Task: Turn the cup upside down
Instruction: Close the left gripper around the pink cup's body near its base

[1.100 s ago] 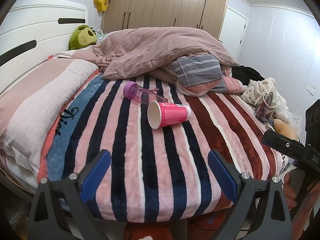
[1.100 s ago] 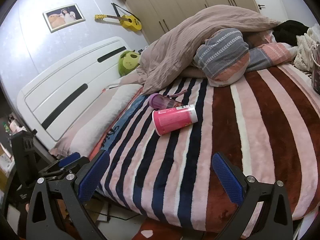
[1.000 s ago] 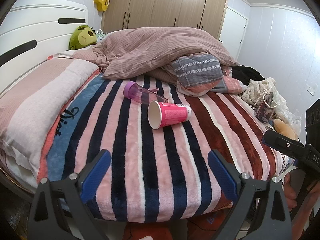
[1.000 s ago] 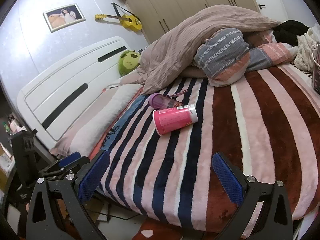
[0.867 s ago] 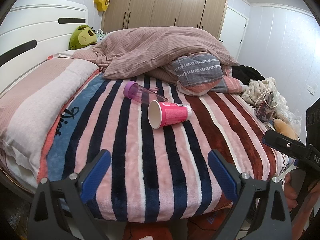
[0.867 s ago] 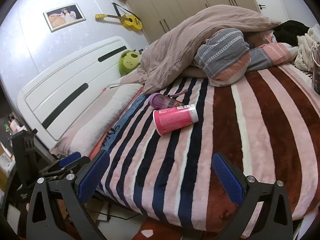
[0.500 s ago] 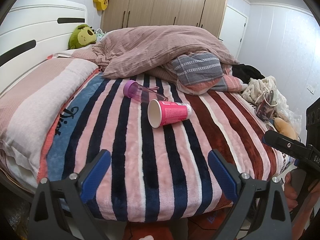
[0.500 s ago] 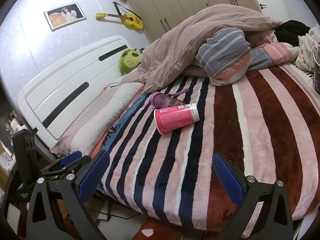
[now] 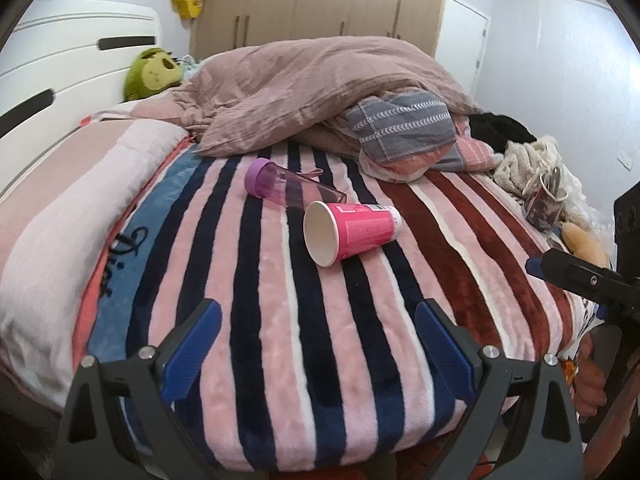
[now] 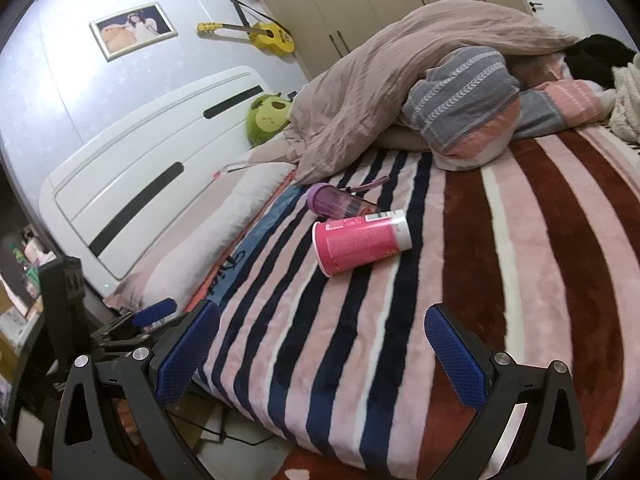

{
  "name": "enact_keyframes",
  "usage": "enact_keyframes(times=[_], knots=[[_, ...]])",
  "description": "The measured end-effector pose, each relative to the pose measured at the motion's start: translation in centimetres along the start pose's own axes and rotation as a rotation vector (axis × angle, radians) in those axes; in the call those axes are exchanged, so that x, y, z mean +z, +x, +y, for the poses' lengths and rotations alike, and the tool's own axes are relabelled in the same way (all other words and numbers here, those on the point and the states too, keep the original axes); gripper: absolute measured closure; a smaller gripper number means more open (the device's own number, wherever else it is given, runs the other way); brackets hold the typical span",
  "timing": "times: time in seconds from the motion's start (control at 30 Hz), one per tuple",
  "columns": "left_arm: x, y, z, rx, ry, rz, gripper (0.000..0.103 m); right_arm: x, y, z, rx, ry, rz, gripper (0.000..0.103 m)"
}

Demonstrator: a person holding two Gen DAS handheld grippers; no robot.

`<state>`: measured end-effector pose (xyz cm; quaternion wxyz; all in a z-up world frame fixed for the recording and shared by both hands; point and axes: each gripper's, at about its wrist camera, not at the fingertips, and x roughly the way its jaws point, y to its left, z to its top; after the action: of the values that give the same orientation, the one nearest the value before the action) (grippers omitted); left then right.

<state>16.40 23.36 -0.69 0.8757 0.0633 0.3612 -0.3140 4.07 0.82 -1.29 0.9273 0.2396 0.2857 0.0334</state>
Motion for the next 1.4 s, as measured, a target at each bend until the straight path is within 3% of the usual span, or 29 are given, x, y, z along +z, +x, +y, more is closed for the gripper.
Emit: enact_keyframes(times=[0.33, 0.53, 0.7, 0.87, 0.93, 1.03, 1.2, 1.3, 1.4], knots=[[6.7, 11.9, -1.2, -0.178, 0.295, 0.104, 0.007, 0.2, 6.5, -4.9, 0.019, 0.091, 0.085, 0.000], [9.0, 19.4, -1.0, -0.332, 0.283, 0.232, 0.009, -0.4, 8.6, -8.0, -0.013, 0.159, 0.126, 0.000], [8.7, 22.1, -1.2, -0.415, 0.264, 0.292, 0.024, -0.7, 9.7, -9.2, -0.019, 0.192, 0.152, 0.000], [8.7, 22.2, -1.4, -0.382, 0.258, 0.272, 0.026, -0.5, 10.2, -9.2, -0.009, 0.190, 0.158, 0.000], [8.7, 21.0, -1.3, -0.291, 0.297, 0.257, 0.024, -0.4, 10.2, -9.0, -0.008, 0.186, 0.159, 0.000], [8.5, 19.4, -1.1, -0.194, 0.346, 0.251, 0.015, -0.3, 10.1, -8.8, 0.001, 0.179, 0.155, 0.000], [9.4, 19.1, 0.1, -0.206, 0.320, 0.232, 0.014, -0.4, 10.9, -8.6, 0.029, 0.191, 0.166, 0.000], [10.9, 20.6, 0.0, -0.296, 0.281, 0.218, 0.014, -0.4, 11.1, -8.4, 0.039, 0.181, 0.175, 0.000], [11.7, 23.1, -0.5, -0.368, 0.270, 0.274, 0.014, -0.4, 11.0, -8.5, 0.034, 0.180, 0.175, 0.000]])
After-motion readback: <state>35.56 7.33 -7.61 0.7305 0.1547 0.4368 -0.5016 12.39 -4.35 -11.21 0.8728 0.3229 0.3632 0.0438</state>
